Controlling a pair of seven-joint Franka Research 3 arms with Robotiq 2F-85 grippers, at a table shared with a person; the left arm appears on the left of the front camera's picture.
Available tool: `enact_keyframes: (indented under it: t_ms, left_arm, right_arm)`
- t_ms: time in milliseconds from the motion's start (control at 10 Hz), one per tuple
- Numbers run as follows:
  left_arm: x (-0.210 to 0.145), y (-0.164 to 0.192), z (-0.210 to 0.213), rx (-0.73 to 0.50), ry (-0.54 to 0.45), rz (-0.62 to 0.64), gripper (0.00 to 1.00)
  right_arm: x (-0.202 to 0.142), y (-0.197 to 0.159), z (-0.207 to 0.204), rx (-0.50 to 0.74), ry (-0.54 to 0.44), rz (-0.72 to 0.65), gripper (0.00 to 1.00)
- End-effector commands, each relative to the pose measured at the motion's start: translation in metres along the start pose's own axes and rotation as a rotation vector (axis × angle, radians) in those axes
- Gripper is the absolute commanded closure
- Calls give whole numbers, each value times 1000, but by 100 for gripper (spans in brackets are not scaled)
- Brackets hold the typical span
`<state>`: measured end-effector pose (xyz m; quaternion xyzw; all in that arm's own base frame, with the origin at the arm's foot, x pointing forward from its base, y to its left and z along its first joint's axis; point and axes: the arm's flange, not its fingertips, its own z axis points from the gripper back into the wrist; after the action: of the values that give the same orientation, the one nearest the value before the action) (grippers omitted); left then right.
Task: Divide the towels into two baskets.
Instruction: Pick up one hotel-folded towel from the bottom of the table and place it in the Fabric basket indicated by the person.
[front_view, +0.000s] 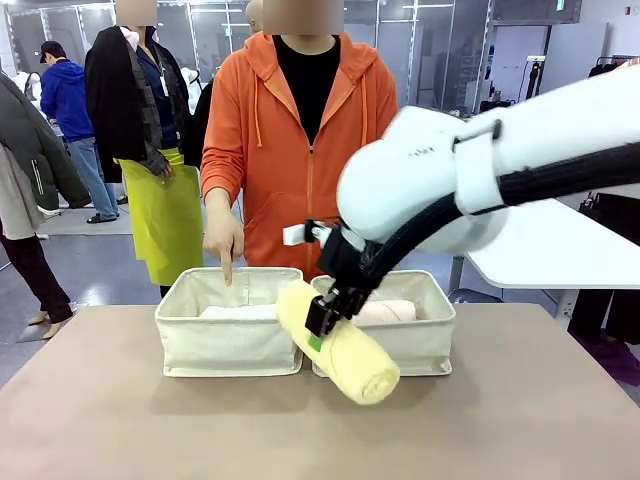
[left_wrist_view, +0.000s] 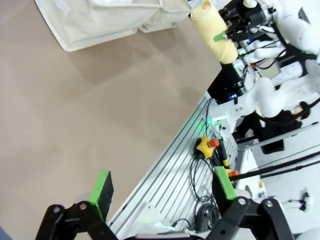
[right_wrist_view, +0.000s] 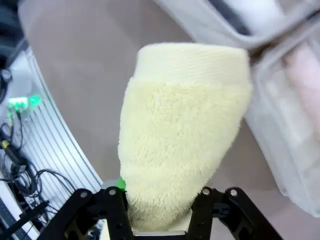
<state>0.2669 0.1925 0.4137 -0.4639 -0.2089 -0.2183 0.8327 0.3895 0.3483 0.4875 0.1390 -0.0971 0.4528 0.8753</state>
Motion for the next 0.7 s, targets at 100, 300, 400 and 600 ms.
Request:
enact_keyframes:
  t_ms: [100,300,400,600]
  left_arm:
    - [1,-3,3,2,-8,-9,0]
    - [1,-3,3,2,-8,-9,0]
    - [1,-3,3,2,-8,-9,0]
    - [1,-3,3,2,-8,-9,0]
  right_arm:
    - [107,-6,21,-163,122,340,58]
    - [176,-6,13,-194,158,542,58]
    - [203,-9,3,-196,174,600,58]
    - [240,-19,-29,-204,201,709,58]
